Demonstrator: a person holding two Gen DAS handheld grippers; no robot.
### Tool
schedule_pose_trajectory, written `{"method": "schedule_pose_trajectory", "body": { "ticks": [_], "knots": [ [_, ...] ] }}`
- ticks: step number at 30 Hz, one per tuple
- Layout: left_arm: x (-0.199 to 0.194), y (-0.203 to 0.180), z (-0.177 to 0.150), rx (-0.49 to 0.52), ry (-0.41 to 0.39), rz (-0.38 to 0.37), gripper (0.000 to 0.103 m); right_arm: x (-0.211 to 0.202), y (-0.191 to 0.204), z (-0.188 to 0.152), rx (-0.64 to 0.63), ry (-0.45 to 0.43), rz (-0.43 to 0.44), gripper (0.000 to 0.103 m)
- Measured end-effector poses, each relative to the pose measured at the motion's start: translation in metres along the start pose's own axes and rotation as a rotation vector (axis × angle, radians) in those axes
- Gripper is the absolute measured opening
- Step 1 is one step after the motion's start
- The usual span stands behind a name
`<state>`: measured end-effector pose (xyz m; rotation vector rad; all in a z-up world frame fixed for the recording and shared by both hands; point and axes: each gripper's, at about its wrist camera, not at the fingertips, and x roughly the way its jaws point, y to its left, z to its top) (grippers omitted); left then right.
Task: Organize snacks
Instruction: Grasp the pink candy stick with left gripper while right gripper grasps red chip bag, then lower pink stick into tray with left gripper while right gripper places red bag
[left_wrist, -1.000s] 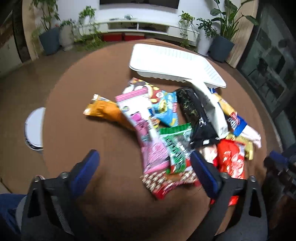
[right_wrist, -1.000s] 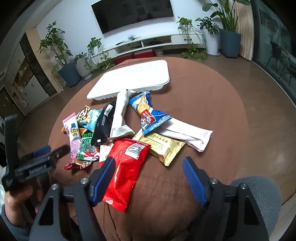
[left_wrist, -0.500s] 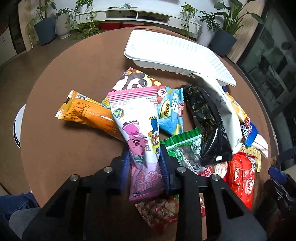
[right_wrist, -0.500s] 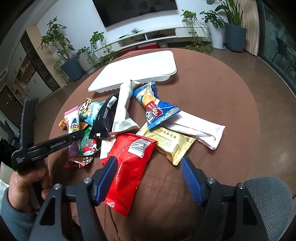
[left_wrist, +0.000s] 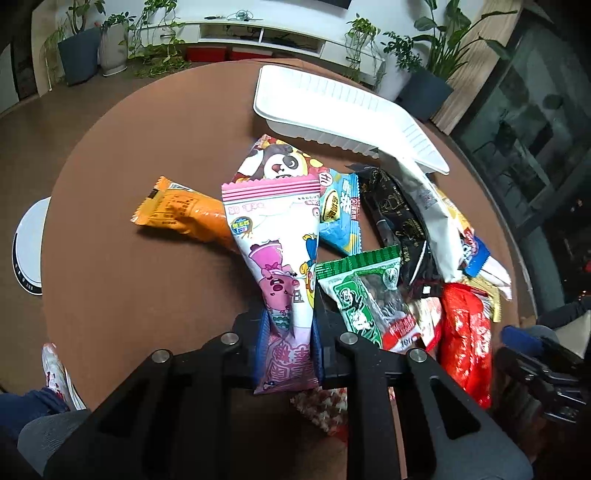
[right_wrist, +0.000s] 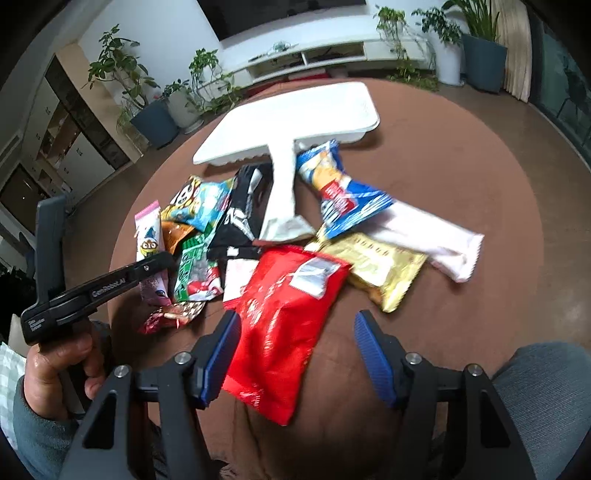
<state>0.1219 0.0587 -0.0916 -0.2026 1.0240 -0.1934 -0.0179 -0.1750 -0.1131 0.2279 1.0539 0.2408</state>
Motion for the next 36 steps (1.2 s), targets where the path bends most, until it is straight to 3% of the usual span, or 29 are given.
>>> {"method": "schedule_pose_trajectory", "body": {
  "ticks": [8, 13, 16, 21, 27, 36],
  "knots": [
    [-0.016, 0.011, -0.014, -0.03, -0.017, -0.068, 0.017, 0.034, 0.012, 0.008, 0.018, 0.066, -0.025, 0.07],
    [-0.024, 0.011, -0.025, -0.026, -0.021, -0.084, 0.017, 0.041, 0.019, 0.006, -0.019, 0.06, -0.057, 0.07],
    [-0.033, 0.01, -0.035, -0.017, -0.022, -0.088, 0.017, 0.041, 0.019, 0.005, -0.032, 0.052, -0.073, 0.065],
    [-0.033, 0.001, -0.036, 0.011, -0.01, -0.1, 0.017, 0.037, 0.009, 0.003, -0.017, 0.049, -0.026, 0.046],
    [-0.036, -0.017, -0.036, 0.052, -0.004, -0.132, 0.017, 0.024, 0.002, 0.006, 0.006, 0.034, 0.016, 0.032],
    [-0.045, -0.021, -0.04, 0.065, -0.02, -0.154, 0.017, 0.002, -0.01, 0.011, 0.054, 0.034, 0.151, 0.029]
  ]
}}
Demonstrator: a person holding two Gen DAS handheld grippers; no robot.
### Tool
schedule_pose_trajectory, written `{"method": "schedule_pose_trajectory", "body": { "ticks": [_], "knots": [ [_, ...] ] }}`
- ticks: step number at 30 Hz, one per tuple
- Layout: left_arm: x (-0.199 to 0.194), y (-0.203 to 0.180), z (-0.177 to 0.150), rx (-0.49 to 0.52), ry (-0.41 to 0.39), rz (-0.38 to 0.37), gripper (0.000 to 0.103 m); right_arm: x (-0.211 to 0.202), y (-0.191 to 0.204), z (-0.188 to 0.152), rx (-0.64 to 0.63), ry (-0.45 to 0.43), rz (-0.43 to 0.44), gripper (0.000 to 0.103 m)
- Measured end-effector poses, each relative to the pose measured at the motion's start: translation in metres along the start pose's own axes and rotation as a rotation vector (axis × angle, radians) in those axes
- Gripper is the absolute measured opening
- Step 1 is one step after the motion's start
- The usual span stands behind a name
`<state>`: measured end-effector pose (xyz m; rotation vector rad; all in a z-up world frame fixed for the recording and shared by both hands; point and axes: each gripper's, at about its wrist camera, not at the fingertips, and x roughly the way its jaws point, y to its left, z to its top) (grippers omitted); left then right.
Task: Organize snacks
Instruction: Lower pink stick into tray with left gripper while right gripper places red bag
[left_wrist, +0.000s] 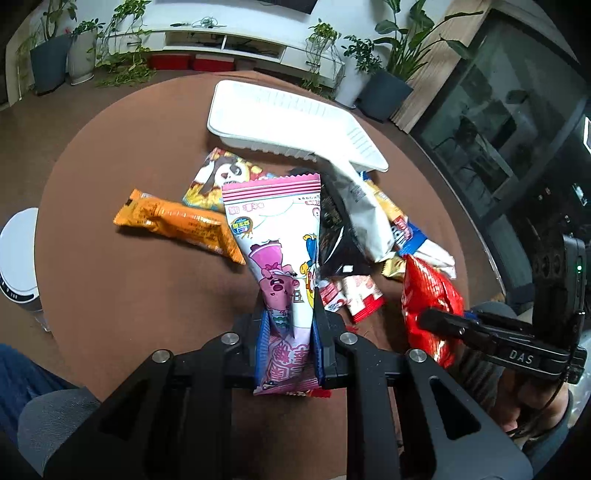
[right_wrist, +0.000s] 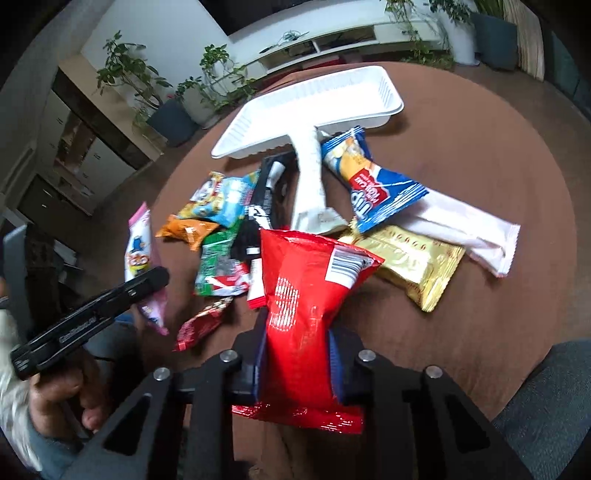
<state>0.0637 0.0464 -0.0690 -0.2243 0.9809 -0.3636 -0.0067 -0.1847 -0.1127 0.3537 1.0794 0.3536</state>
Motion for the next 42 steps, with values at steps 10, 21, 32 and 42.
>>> {"method": "schedule_pose_trajectory", "body": {
  "ticks": [10, 21, 32, 42],
  "knots": [
    [0.011, 0.001, 0.07, 0.089, -0.02, -0.023, 0.017, -0.041, -0.037, 0.058, 0.059, -0.131, 0.015, 0.029],
    [0.094, 0.011, 0.21, 0.178, 0.051, 0.087, 0.017, 0.007, -0.044, 0.217, 0.012, -0.145, -0.038, 0.029],
    [0.182, 0.028, 0.233, 0.217, 0.21, 0.21, 0.017, 0.1, -0.033, 0.264, -0.057, 0.02, -0.109, 0.029],
    [0.211, 0.011, 0.223, 0.274, 0.256, 0.292, 0.018, 0.125, -0.042, 0.259, -0.079, 0.085, -0.192, 0.032]
  ]
}}
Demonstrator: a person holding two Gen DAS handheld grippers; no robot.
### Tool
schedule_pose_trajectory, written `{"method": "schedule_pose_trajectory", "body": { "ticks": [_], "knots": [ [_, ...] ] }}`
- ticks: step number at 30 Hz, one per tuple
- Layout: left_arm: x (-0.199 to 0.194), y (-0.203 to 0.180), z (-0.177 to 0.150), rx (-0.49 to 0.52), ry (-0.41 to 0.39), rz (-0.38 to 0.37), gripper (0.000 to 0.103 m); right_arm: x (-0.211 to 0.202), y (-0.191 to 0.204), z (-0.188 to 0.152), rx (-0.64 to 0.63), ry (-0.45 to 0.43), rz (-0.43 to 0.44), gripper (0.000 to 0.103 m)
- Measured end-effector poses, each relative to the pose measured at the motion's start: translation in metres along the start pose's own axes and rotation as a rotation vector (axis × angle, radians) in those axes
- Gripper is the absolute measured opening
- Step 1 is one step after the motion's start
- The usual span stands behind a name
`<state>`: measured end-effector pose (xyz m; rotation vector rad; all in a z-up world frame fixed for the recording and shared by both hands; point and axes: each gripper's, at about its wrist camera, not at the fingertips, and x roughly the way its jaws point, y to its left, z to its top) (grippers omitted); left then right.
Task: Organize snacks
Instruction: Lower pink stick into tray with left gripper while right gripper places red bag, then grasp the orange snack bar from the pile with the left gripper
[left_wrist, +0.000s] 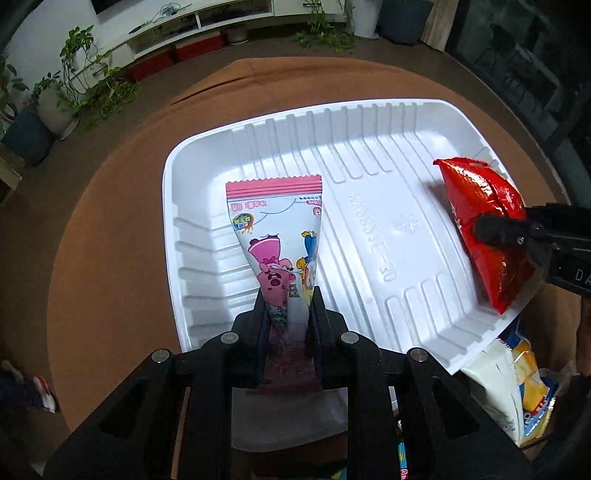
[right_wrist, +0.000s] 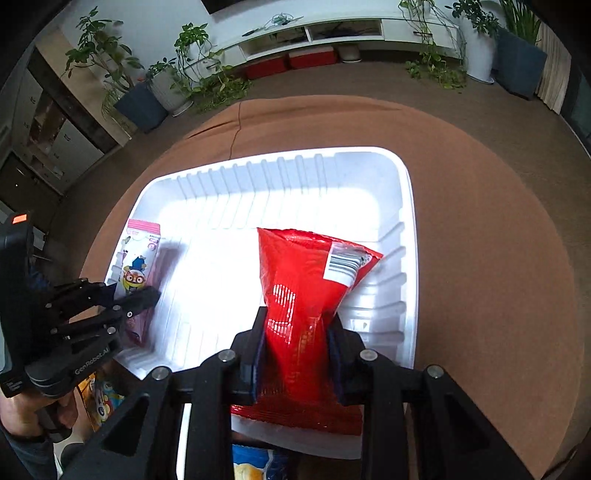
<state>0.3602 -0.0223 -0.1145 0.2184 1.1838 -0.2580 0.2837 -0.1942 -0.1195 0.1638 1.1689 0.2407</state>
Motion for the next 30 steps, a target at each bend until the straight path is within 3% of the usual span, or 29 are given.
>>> {"method": "schedule_pose_trajectory", "body": {
  "ticks": [10, 12, 13, 19, 23, 24, 26, 27, 28, 30],
  "knots": [
    [-0.003, -0.012, -0.003, 0.008, -0.004, 0.031, 0.018, 0.005, -0.005, -0.004, -0.014, -0.006, -0.003, 0.045],
    [-0.006, -0.013, -0.006, 0.011, -0.002, 0.035, 0.019, 0.003, -0.004, -0.004, -0.005, 0.001, 0.004, 0.062],
    [-0.006, -0.013, -0.006, 0.009, 0.0, 0.032, 0.019, 0.002, -0.004, -0.005, 0.0, 0.005, 0.003, 0.064],
    [-0.016, -0.012, -0.014, 0.003, 0.006, 0.026, 0.022, -0.016, -0.005, -0.006, 0.02, -0.003, 0.014, 0.067],
    [-0.041, -0.011, -0.019, -0.003, -0.04, 0.022, 0.022, -0.046, -0.009, -0.008, 0.027, -0.059, 0.036, 0.073],
    [-0.047, -0.011, -0.021, -0.005, -0.05, 0.02, 0.024, -0.055, -0.009, -0.009, 0.027, -0.078, 0.045, 0.074],
    [-0.065, -0.008, -0.025, -0.011, -0.088, 0.007, 0.037, -0.077, -0.008, -0.016, 0.019, -0.114, 0.066, 0.078],
    [-0.074, -0.006, -0.029, -0.018, -0.104, 0.004, 0.055, -0.086, -0.007, -0.021, 0.012, -0.127, 0.071, 0.08],
    [-0.083, -0.003, -0.034, -0.027, -0.122, 0.004, 0.063, -0.094, -0.008, -0.028, 0.002, -0.138, 0.075, 0.081],
    [-0.103, 0.005, -0.047, -0.052, -0.162, -0.015, 0.064, -0.108, -0.007, -0.042, -0.016, -0.153, 0.08, 0.082]
  ]
}}
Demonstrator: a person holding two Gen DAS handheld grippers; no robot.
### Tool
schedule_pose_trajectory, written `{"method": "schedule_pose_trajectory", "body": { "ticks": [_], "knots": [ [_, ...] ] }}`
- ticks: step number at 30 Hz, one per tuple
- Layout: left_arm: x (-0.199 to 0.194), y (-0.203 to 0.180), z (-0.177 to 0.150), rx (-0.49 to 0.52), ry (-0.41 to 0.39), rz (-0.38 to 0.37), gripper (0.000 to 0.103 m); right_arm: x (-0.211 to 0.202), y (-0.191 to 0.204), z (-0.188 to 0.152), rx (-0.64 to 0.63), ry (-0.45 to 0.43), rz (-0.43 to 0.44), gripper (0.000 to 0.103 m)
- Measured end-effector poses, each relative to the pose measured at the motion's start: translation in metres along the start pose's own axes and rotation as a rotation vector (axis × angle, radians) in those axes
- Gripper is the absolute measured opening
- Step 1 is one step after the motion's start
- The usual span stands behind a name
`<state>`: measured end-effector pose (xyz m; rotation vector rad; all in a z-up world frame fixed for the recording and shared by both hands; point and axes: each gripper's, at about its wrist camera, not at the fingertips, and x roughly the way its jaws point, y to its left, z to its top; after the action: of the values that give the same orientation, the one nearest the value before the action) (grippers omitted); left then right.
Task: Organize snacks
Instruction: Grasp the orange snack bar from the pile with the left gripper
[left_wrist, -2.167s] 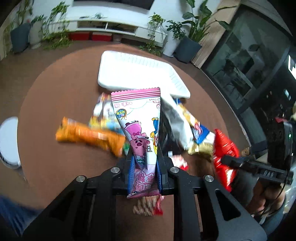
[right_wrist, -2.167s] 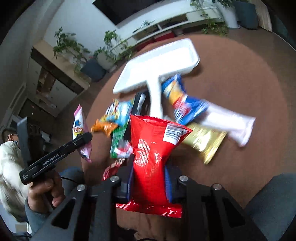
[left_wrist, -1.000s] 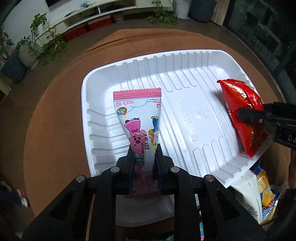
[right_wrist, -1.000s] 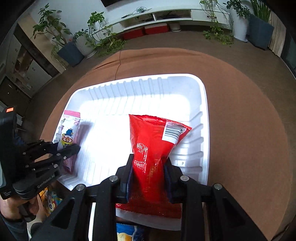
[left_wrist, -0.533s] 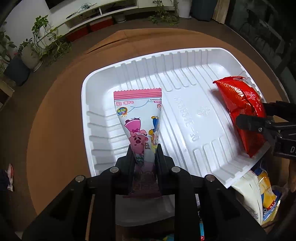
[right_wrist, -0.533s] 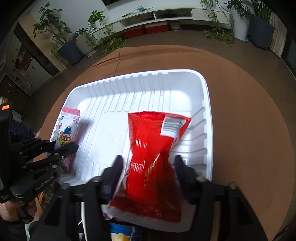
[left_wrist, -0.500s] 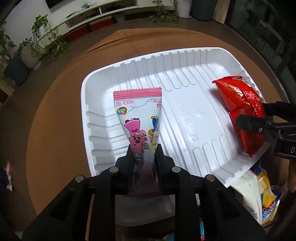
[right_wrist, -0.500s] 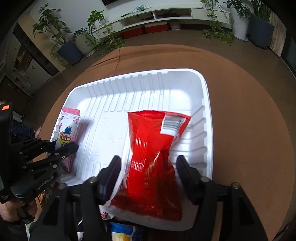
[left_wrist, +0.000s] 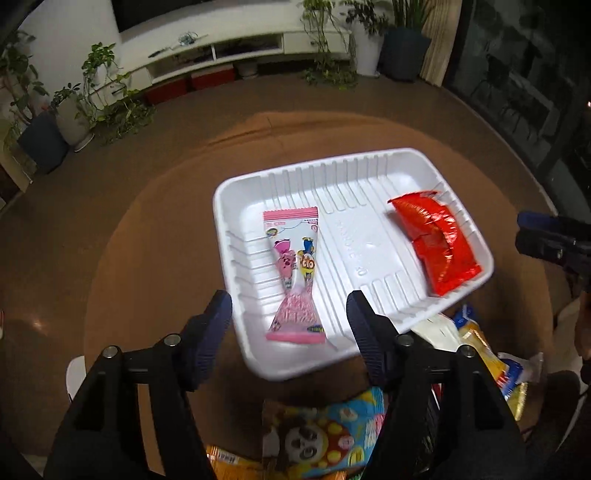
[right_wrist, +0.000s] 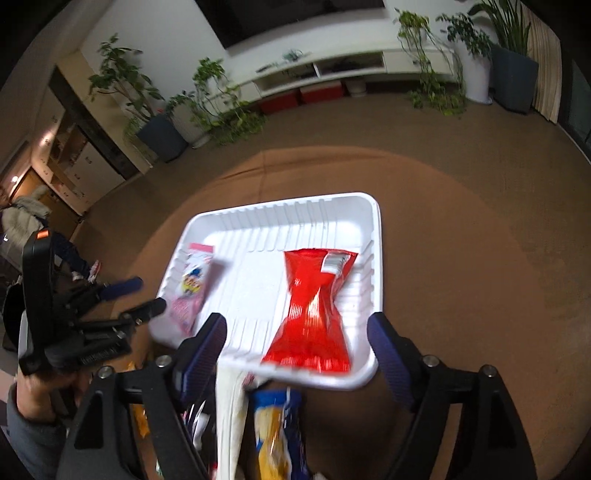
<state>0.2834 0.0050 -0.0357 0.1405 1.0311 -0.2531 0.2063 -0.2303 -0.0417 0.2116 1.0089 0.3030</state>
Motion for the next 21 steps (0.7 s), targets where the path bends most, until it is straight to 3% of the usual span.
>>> {"method": "schedule_pose_trajectory", "body": {
  "ticks": [4, 11, 16, 21],
  "knots": [
    [-0.035, 0.014, -0.033, -0.064, -0.047, -0.014, 0.078, -0.027, 0.006, -0.03, -0.023, -0.021, 0.014, 0.085],
    [-0.079, 0.03, -0.122, -0.186, -0.064, -0.019, 0.079, -0.048, 0.015, -0.091, -0.006, -0.017, 0.04, 0.085],
    [-0.082, 0.026, -0.179, -0.252, -0.04, -0.009, 0.079, -0.051, 0.029, -0.133, 0.015, -0.007, 0.065, 0.085],
    [-0.062, 0.019, -0.208, -0.318, 0.013, 0.012, 0.079, -0.051, 0.037, -0.162, 0.043, -0.005, 0.07, 0.085]
  ]
}}
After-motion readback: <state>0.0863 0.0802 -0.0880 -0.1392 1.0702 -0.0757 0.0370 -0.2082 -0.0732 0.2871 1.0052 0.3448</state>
